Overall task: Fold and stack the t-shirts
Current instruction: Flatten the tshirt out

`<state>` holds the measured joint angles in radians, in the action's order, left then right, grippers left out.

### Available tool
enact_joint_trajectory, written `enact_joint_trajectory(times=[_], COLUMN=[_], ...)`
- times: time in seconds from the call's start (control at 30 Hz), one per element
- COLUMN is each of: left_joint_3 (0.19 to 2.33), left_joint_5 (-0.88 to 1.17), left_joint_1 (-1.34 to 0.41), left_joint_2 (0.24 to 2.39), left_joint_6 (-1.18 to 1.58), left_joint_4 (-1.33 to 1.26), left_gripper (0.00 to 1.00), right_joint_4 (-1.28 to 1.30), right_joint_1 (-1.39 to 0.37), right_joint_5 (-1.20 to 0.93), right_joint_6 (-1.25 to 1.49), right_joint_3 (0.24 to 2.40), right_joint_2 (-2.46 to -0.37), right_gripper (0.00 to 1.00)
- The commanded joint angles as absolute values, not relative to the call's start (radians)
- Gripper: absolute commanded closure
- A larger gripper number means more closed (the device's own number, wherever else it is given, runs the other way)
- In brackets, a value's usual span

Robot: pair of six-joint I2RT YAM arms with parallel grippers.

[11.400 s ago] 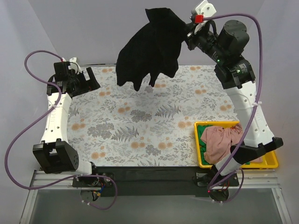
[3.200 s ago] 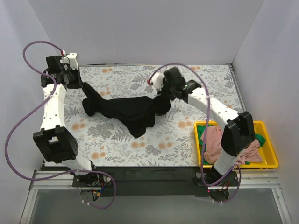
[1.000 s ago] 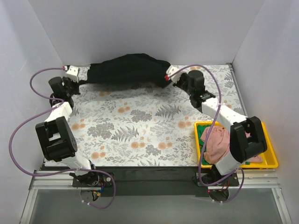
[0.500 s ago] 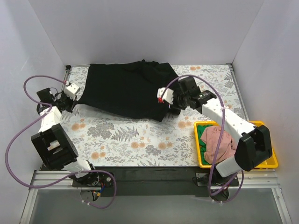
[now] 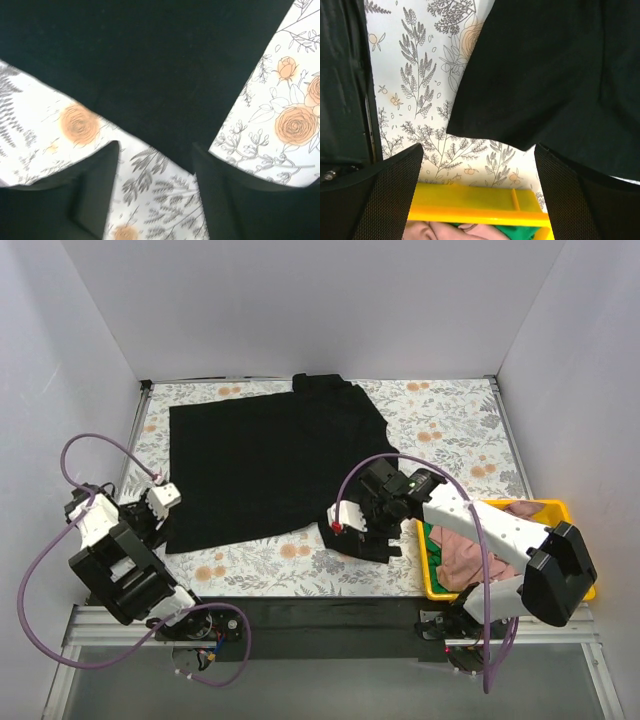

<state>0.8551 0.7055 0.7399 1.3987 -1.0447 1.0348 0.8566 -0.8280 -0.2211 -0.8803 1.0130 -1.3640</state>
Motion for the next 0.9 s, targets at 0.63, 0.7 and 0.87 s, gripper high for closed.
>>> enact_joint_trajectory(times=[0.63,0.7,0.87], left_joint_3=[0.920,0.923,0.930], left_joint_5=[0.376,0.335,0.241], left_joint_1=[0.353,0.351,0.351], left_joint_2=[1.571,1.597,1.673], left_joint_6=[-0.174,-0.150,-0.098], left_joint_4=[0.663,0.660,0.626], left_gripper=[0.58,0.60,0.67], right_joint_4=[0.891,0.878,0.874], right_joint_1=[-0.617,-0.630,-0.741], right_joint_5=[-0.140,-0.120,-0.161], right_joint_6=[-0.597,-0.597,-0.584], right_joint_3=[1.405,1.350,1.200], right_joint_2=[-1.963,-1.965,-1.928], right_gripper=[0.58,0.59,0.60])
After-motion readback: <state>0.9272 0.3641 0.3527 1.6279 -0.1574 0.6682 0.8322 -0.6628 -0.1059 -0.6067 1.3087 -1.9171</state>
